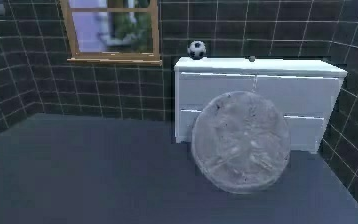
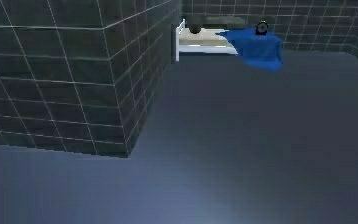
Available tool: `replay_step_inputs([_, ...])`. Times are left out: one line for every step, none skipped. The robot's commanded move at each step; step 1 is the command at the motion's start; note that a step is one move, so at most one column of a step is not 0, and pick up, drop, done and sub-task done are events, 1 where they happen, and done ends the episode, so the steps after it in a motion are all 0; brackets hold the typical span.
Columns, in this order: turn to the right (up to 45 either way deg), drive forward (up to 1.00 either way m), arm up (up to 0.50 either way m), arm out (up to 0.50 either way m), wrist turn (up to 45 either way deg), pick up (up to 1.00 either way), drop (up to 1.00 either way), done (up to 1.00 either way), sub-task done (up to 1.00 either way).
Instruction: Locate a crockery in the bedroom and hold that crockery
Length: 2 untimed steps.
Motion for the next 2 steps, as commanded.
replay_step_inputs([45.0, 0.00, 0.00, 0.00, 0.0, 0.00, 0.00, 0.00, 0.00])
replay_step_inputs([21.0, 0.00, 0.00, 0.00, 0.0, 0.00, 0.00, 0.00, 0.00])
